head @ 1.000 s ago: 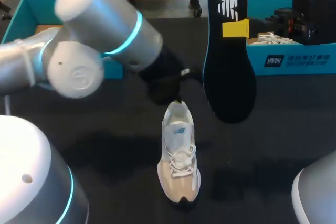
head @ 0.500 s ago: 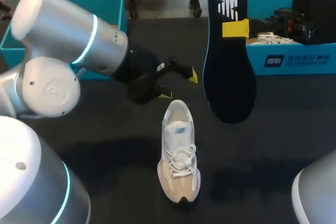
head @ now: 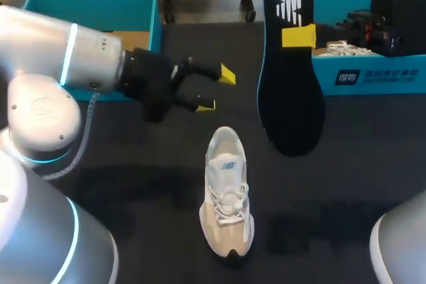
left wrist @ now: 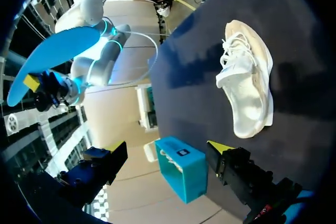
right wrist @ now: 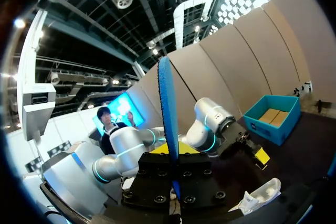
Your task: Take the shoe out of the shoebox, open the shoe tongue, remove and reinsert the insole, then place the shoe into the shoebox
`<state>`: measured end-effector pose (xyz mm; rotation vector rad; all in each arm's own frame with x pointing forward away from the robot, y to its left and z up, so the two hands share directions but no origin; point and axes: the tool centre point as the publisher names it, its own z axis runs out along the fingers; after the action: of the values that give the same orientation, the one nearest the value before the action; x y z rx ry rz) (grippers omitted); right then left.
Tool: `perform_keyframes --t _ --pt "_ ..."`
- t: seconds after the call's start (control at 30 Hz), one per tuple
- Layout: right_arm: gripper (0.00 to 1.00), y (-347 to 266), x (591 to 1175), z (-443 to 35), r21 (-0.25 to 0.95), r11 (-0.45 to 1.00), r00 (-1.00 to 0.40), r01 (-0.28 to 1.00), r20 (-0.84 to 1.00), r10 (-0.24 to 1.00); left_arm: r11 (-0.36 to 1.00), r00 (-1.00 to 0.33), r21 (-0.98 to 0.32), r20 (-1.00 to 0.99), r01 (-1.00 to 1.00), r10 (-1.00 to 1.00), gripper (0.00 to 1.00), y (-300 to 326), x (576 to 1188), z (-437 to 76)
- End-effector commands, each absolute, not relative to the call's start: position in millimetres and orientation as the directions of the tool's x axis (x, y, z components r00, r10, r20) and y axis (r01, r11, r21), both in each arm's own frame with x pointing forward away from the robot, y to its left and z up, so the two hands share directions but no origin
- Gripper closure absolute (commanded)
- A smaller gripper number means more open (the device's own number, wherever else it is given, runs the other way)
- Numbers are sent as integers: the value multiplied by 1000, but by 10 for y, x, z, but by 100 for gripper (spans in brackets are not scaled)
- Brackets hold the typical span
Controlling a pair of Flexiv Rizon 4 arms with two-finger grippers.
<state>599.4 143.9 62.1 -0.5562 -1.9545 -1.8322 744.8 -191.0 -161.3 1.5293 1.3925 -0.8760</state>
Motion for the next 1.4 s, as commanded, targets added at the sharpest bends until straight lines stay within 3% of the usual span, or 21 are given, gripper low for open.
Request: perform_keyframes --t 0.03,0.33,0.6,0.73,1.27,1.4 --pt "100 1472 6022 621 837 63 -839 544 544 13 -5 151 154 -962 988 227 0 -1831 7374 -1579" --pt "100 1472 6022 621 837 63 -839 544 544 13 0 137 138 -985 990 102 0 -1782 7466 -1364" --pt "100 1502 6666 503 806 98 -806 583 589 -54 49 131 133 -990 990 59 0 -1746 7515 -1160" --pt "100 1547 7040 307 712 108 -712 694 701 -48 55 89 91 -995 994 37 0 -1734 7587 -1129" --pt "100 1547 7040 307 712 108 -712 694 701 -48 55 89 91 -995 994 37 0 -1734 7587 -1129" --pt "100 1672 7503 203 667 69 -666 742 745 -38 55 89 91 -995 994 37 0 -1734 7587 -1129"
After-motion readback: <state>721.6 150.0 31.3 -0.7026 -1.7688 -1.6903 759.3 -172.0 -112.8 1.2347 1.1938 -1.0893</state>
